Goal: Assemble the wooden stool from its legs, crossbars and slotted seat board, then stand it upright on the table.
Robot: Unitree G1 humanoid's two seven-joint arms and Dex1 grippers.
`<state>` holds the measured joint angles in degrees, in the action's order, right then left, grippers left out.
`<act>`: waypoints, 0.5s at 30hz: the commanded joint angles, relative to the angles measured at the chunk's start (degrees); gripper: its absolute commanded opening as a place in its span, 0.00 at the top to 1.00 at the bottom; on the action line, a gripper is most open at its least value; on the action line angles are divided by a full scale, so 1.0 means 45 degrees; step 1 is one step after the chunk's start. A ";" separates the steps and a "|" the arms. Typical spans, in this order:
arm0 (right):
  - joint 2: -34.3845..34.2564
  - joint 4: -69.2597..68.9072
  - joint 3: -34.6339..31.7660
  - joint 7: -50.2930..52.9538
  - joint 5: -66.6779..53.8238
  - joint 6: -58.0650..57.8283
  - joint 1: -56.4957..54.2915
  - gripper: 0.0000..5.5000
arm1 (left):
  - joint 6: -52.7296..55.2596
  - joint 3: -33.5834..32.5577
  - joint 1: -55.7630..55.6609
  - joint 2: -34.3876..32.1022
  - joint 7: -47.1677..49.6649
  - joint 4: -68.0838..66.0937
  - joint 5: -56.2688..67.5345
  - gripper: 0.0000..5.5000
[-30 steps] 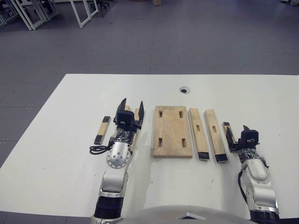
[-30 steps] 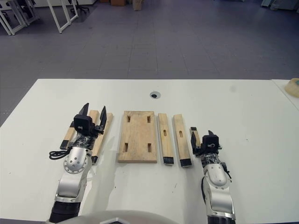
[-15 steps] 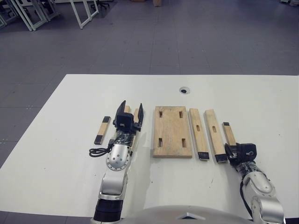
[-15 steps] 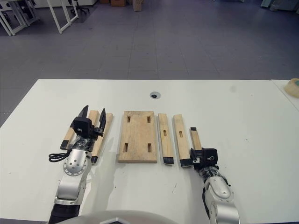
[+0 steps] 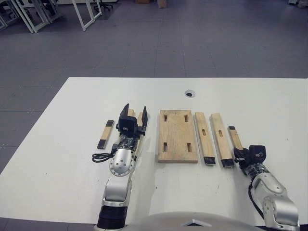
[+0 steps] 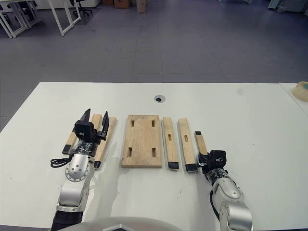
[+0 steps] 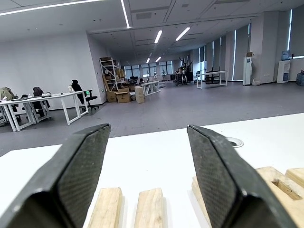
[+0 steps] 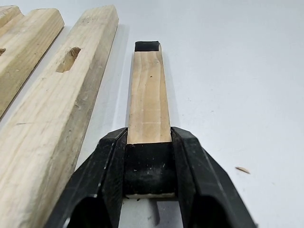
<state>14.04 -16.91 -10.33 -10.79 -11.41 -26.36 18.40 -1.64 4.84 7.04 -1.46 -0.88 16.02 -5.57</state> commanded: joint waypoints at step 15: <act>0.2312 -0.1324 0.2237 -0.5366 -0.1513 0.2206 -0.5922 0.76 | 1.0595 -0.4056 -0.3721 0.0583 0.1926 0.1513 2.0271 0.30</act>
<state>21.91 -20.85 -2.41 -30.74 -16.45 -16.36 -4.55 44.01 -13.21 -8.20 2.58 3.94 23.90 77.49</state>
